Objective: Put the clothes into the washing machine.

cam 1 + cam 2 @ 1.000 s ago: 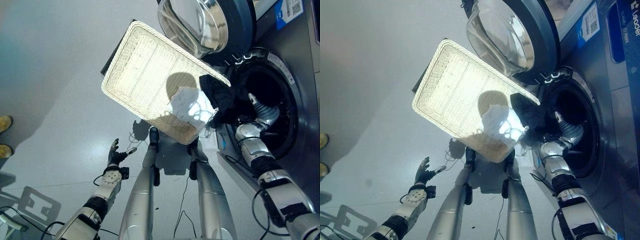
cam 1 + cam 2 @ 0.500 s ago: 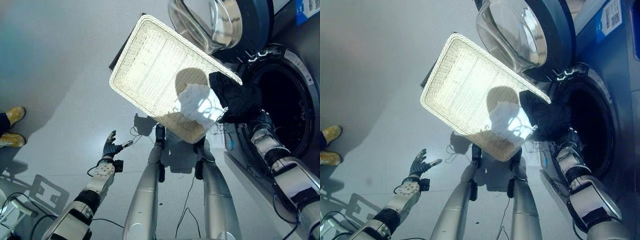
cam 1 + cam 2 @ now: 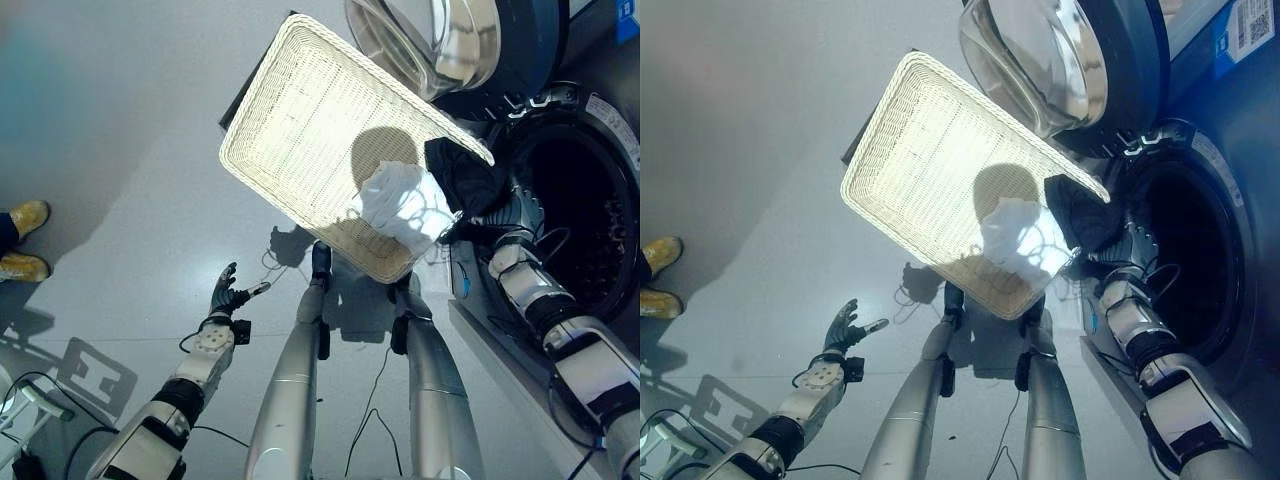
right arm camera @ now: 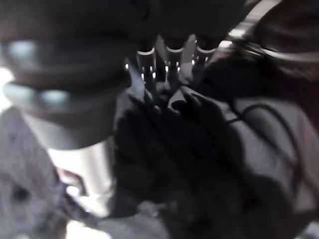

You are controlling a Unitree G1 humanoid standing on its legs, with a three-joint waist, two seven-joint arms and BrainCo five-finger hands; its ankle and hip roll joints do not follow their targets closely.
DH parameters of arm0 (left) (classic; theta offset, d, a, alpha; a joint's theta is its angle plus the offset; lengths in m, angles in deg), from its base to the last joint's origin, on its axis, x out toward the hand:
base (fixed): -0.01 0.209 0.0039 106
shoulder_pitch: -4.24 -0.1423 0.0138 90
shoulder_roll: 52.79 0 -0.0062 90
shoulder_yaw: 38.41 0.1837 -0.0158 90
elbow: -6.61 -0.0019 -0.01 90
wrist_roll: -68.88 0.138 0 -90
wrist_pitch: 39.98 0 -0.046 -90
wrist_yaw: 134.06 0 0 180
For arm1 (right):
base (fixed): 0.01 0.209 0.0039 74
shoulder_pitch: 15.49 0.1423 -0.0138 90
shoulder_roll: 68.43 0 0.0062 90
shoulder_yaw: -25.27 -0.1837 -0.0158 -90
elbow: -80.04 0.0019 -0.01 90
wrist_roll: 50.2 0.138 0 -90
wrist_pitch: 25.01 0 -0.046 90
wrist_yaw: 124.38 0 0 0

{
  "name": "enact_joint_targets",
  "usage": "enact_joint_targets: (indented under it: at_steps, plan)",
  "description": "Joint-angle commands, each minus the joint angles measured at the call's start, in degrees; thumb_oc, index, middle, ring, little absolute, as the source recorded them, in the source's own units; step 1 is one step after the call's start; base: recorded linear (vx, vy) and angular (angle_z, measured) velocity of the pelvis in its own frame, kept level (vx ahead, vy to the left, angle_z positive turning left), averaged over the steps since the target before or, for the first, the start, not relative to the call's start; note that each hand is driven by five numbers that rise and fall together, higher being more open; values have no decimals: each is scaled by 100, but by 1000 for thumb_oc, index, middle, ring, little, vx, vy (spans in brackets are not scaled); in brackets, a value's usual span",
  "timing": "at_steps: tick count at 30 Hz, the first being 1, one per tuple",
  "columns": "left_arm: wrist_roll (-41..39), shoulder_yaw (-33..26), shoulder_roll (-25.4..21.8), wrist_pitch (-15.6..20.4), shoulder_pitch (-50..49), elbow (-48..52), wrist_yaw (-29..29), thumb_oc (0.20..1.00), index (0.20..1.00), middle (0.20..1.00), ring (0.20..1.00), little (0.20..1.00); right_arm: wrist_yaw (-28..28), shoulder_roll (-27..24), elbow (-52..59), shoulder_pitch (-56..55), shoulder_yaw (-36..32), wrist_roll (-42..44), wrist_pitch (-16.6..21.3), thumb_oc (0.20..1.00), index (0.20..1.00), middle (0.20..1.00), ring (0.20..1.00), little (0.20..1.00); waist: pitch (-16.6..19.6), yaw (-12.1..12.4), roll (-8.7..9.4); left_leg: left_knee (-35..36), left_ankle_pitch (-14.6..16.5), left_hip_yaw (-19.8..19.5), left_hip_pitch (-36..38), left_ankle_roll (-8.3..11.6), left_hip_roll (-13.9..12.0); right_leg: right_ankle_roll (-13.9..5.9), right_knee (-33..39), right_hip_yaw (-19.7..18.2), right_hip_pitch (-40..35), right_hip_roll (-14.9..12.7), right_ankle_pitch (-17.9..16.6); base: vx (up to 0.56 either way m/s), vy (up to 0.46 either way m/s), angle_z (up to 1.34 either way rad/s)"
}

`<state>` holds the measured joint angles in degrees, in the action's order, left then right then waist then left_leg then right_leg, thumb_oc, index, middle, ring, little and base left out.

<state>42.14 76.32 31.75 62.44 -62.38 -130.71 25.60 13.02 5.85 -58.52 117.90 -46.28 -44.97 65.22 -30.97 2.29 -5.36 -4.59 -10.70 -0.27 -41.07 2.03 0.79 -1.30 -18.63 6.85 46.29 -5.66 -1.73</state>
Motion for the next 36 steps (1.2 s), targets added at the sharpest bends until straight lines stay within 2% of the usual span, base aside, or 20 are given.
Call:
enact_joint_targets:
  at_steps: [1,3,4,6,7,8,9,10,11,12,13,20,21,23,24,26,29,36]
  plan:
    - [-62,-24,275,174,-243,-35,-180,1000,1000,1000,1000,1000,-263,-184,441,-194,58,242,238,1000,1000,1000,1000,1000,117,-147,-405,-470,611,251,-36,-195,494,-272,-32,-23,-26,342,99,32,48,-5]
    - [-84,-23,301,184,-234,-51,-164,1000,1000,1000,1000,1000,-231,-152,454,-174,83,252,180,1000,1000,1000,1000,1000,117,-147,-425,-471,605,253,-43,-194,498,-262,-46,-28,-11,339,109,14,22,-1]
    - [-126,-1,339,173,-187,-106,-101,1000,1000,1000,1000,1000,-57,-109,358,-42,160,241,-70,1000,1000,1000,1000,1000,117,-127,-468,-508,592,238,-64,-185,516,-241,-80,-25,4,318,126,26,20,-3]
    - [-129,0,341,173,-180,-112,-94,1000,1000,1000,1000,1000,-34,-107,341,-24,167,218,-110,1000,1000,1000,1000,1000,117,-124,-471,-513,591,236,-69,-184,518,-240,-84,-24,7,315,127,0,0,0]
    - [-142,27,371,187,-136,-167,-56,1000,1000,1000,1000,1000,80,-98,141,145,254,102,-327,1000,1000,1000,1000,1000,117,-94,-506,-547,583,218,-105,-181,532,-231,-119,-10,41,306,136,21,-18,5]
    - [-151,44,382,191,-111,-195,-19,1000,1000,1000,1000,1000,172,-116,-47,284,302,120,-405,859,859,859,859,859,117,-64,-530,-568,579,206,-124,-182,539,-227,-141,3,58,294,144,21,-22,7]
    - [-159,48,384,189,-105,-200,-7,1000,1000,1000,1000,1000,210,-123,-94,320,312,101,-452,765,765,765,765,765,117,-57,-536,-573,579,200,-127,-182,541,-226,-146,7,60,291,147,13,-20,5]
    - [-172,76,390,192,-89,-218,11,1000,1000,1000,1000,1000,297,-133,-267,427,345,72,-516,551,551,551,551,551,117,-34,-555,-582,576,188,-132,-181,546,-224,-160,18,65,283,152,16,-26,6]
    - [-169,137,406,226,-49,-269,55,1000,1000,1000,1000,1000,502,-178,-736,720,444,5,-576,200,200,200,200,200,117,23,-605,-588,562,155,-144,-188,561,-217,-157,38,65,262,149,14,-23,5]
    - [-169,137,406,226,-49,-269,55,1000,1000,1000,1000,1000,502,-178,-736,720,444,5,-576,200,200,200,200,200,117,23,-605,-588,562,155,-144,-188,561,-217,-157,38,65,262,149,19,-37,7]
    - [-204,189,401,262,-24,-280,103,1000,1000,1000,1000,1000,916,-241,-1189,1056,604,-373,-947,200,200,200,200,200,117,96,-658,-601,553,131,-167,-187,566,-223,-190,60,88,237,158,11,-21,5]
    - [-203,214,397,235,-8,-248,104,1000,1000,1000,1000,1000,1033,-284,-1351,1149,708,-419,-1011,200,200,200,200,200,117,124,-680,-586,536,132,-174,-198,569,-223,-187,77,97,227,148,3,-5,3]
    - [-255,314,292,172,24,-124,124,1000,1000,1000,1000,1000,1721,-534,-1850,1507,1005,-442,-1350,200,200,200,200,200,117,215,-752,-590,501,89,-231,-227,587,-229,-260,106,167,201,145,0,0,0]
    - [-255,314,292,172,24,-124,124,1000,1000,1000,1000,1000,1721,-534,-1850,1507,1005,-442,-1350,200,200,200,200,200,117,215,-752,-590,501,89,-231,-227,587,-229,-260,106,167,201,145,0,0,0]
    - [-263,334,173,84,13,25,123,1000,1000,1000,1000,1000,2004,-718,-1928,1589,1060,-377,-1257,200,200,200,200,200,117,255,-759,-614,490,79,-296,-247,594,-241,-311,127,225,192,146,0,0,0]
    - [-263,334,173,84,13,25,123,1000,1000,1000,1000,1000,2004,-718,-1928,1589,1060,-377,-1257,200,200,200,200,200,117,255,-759,-614,490,79,-296,-247,594,-241,-311,127,225,192,146,-1,0,9]
    - [-299,299,87,-3,-123,229,47,1000,1000,1000,1000,1000,1785,-873,-1736,1389,673,576,-610,200,200,200,200,200,117,208,-686,-605,527,126,-280,-274,553,-270,-344,86,244,228,134,-13,20,31]
    - [-238,76,40,12,-343,293,-20,1000,1000,1000,1000,1000,1357,-867,-983,505,-307,1791,255,200,200,200,200,200,117,14,-498,-579,609,248,-180,-269,491,-316,-213,5,157,302,66,-17,16,-4]
